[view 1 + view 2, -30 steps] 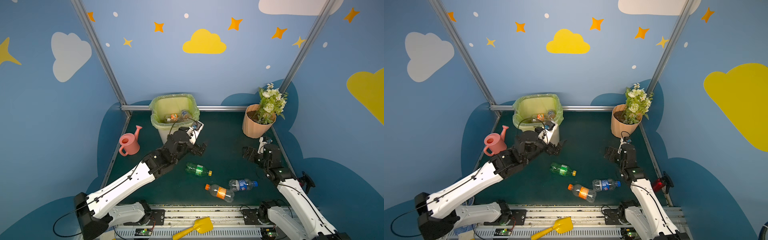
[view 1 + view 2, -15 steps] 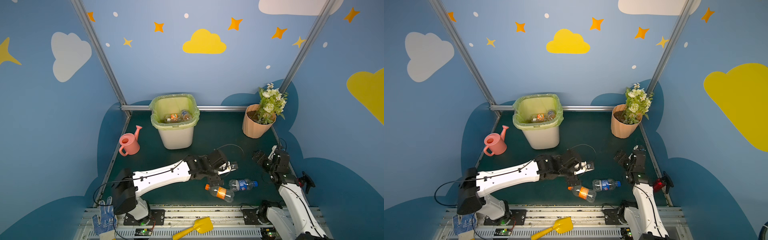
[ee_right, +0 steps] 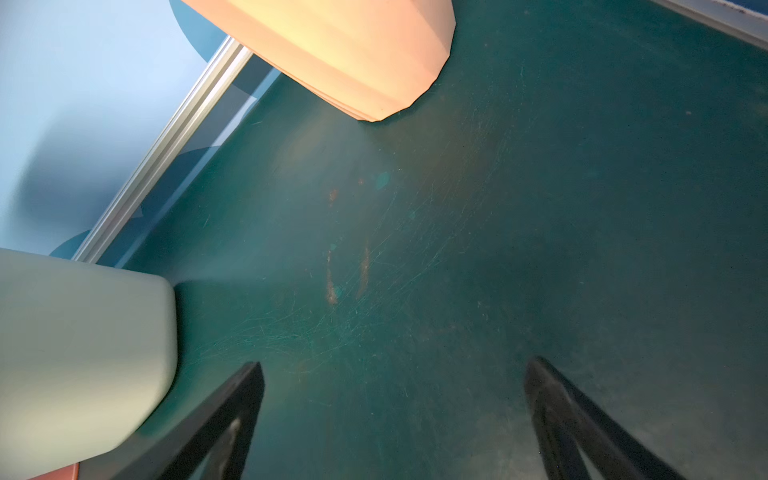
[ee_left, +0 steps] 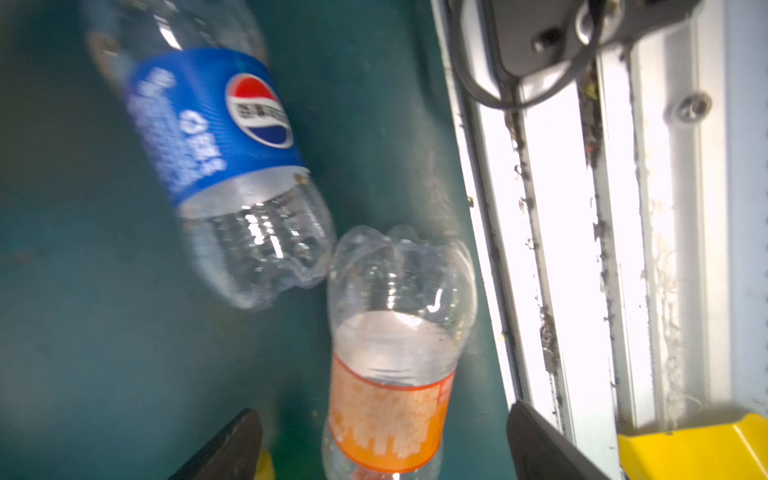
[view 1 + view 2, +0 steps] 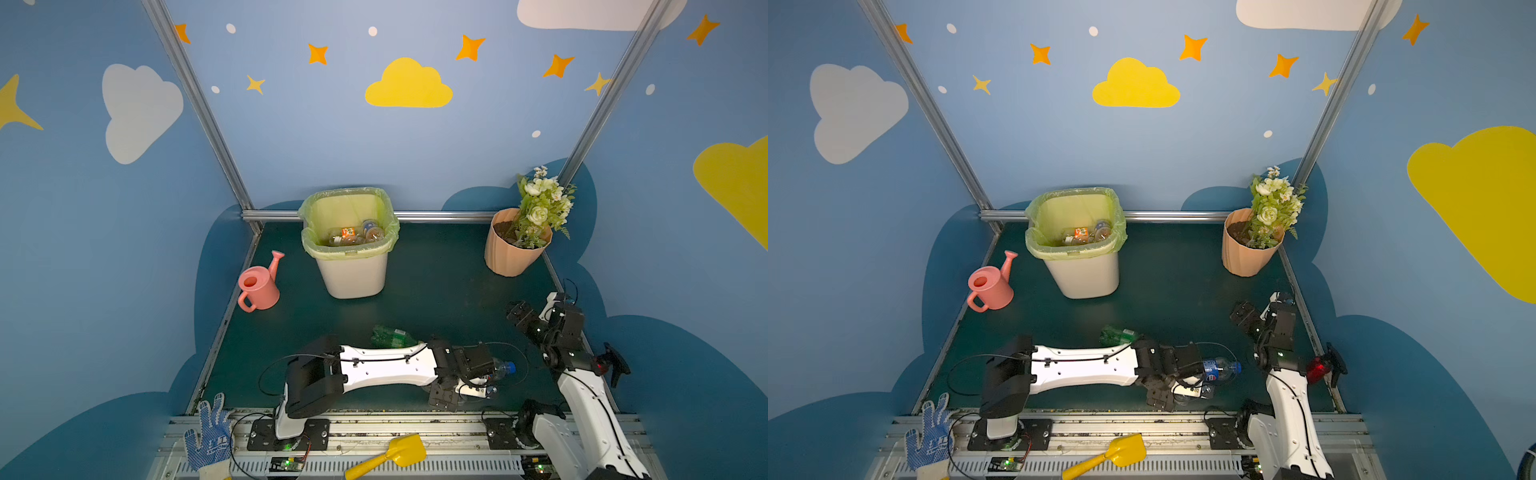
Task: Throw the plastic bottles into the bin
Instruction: 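Swing the left gripper down onto the crushed orange-labelled bottle and close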
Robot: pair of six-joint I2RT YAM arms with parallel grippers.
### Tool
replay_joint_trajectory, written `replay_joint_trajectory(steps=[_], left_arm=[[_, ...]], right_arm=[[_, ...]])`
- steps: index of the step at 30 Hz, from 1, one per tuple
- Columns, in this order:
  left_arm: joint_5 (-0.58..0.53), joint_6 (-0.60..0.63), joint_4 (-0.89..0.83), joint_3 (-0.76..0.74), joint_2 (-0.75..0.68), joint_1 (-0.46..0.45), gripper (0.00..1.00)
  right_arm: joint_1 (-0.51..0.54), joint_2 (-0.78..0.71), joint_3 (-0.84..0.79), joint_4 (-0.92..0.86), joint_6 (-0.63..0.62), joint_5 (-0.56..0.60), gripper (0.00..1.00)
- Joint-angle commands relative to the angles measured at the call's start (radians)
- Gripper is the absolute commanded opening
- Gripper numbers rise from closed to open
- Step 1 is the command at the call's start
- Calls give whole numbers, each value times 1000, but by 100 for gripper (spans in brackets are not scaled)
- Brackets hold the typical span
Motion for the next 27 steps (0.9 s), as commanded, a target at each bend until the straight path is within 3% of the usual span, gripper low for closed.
replay_joint_trajectory(steps=[1,13,21,27], left_arm=[[9,24,-49,21,16,2,90],[-65,34,-139,115,189,-3,74],[-54,14,-119,111,183,-3,54],[-50,6,-106,109,164,-3,45]], right_arm=[[-12,-11,-14,18,5,-23,97],[-51,-19,-22,23,13,-58,97],[-64,-13,-32,35,24,-79,97],[-71,-12,-32,42,27,-85,97]])
